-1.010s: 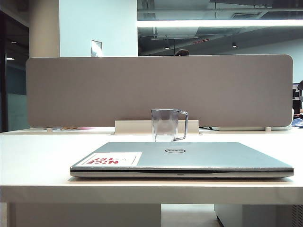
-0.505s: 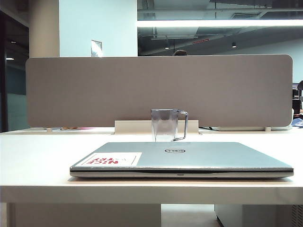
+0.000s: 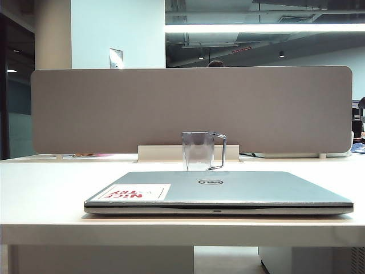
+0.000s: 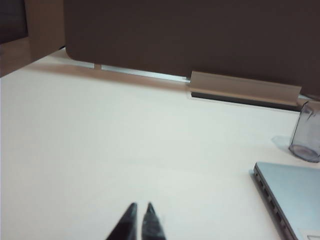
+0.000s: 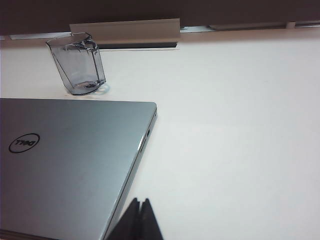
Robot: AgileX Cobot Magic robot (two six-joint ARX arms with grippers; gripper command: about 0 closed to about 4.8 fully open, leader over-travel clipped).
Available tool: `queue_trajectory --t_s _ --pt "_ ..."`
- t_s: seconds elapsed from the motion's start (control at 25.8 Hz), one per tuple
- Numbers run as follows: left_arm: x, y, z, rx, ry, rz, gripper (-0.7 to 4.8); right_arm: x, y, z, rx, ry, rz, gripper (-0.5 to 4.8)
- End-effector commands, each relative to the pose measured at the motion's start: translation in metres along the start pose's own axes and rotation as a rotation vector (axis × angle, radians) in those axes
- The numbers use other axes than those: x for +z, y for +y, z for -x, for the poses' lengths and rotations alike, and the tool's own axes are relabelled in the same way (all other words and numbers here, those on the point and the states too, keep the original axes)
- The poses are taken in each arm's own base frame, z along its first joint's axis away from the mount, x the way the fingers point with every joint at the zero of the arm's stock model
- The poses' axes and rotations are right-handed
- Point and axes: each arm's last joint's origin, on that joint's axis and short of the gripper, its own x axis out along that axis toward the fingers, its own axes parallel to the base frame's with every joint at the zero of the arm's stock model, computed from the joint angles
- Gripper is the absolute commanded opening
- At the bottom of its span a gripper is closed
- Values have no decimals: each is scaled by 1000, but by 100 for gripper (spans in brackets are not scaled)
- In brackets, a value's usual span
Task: Pick up the water cup and place it on the side of the laptop away from you.
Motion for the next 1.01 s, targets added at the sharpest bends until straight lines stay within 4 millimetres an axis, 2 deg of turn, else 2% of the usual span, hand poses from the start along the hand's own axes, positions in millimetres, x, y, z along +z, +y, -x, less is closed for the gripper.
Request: queue_trajectory --t_s 0.04,0.43,0.66,1.01 --pt "0 0 0 -4 4 -3 22 -1 0 0 1 -6 4 -8" --pt "0 0 0 -4 4 -3 22 0 -1 0 -28 -14 13 -8" --pt "0 0 0 -4 4 -3 22 6 -7 1 -246 -90 18 -8" --pt "0 0 0 -4 4 -3 22 5 -7 1 -252 -76 17 -8"
